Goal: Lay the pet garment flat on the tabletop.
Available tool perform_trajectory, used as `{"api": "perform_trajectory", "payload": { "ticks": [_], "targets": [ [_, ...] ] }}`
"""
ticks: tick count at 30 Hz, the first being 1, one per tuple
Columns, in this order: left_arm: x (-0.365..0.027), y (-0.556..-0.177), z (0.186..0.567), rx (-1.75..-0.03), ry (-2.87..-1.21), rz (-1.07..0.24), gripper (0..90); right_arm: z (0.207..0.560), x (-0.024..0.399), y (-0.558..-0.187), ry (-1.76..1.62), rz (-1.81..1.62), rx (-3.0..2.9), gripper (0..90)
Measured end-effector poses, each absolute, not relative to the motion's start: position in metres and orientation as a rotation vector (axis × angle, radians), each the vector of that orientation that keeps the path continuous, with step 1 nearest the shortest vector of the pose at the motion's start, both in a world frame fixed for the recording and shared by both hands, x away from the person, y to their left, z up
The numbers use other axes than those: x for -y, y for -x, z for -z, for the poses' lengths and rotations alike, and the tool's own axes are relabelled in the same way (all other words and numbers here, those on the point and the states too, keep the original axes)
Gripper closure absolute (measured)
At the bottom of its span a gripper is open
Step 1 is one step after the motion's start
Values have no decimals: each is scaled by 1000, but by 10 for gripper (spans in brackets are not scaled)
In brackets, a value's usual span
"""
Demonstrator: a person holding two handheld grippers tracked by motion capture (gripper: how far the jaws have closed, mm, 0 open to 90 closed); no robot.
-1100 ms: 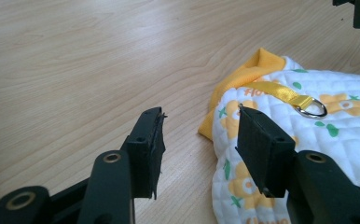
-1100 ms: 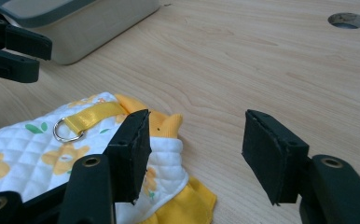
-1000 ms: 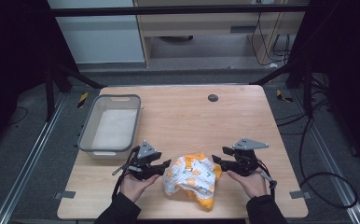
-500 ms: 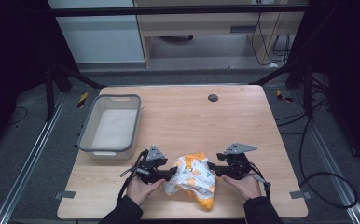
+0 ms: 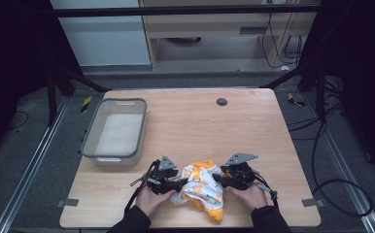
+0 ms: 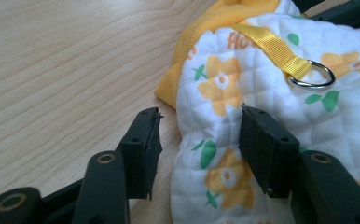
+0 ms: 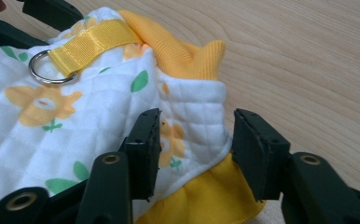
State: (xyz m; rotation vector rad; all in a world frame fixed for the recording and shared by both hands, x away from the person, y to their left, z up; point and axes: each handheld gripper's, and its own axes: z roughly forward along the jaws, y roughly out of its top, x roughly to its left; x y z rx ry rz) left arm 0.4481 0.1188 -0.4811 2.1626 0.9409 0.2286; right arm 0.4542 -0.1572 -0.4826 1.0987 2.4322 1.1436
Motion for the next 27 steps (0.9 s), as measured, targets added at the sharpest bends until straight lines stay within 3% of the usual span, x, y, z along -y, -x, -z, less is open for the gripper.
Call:
{"api": "perform_trajectory", "payload": {
  "ticks": [10,16,27],
  "targets": [
    [-115,-448,484,-928,-2190,-189,715,482,160,-454,-1098,-1097,-2437,816],
    [-114,-447,483,-922,-2193,-181,844,480,159,-453,-1096,-1088,-2442,849],
    [-125,-443,464,-903,-2121,-210,875,464,169,-449,-1096,-1179,-2382,861]
  ]
}}
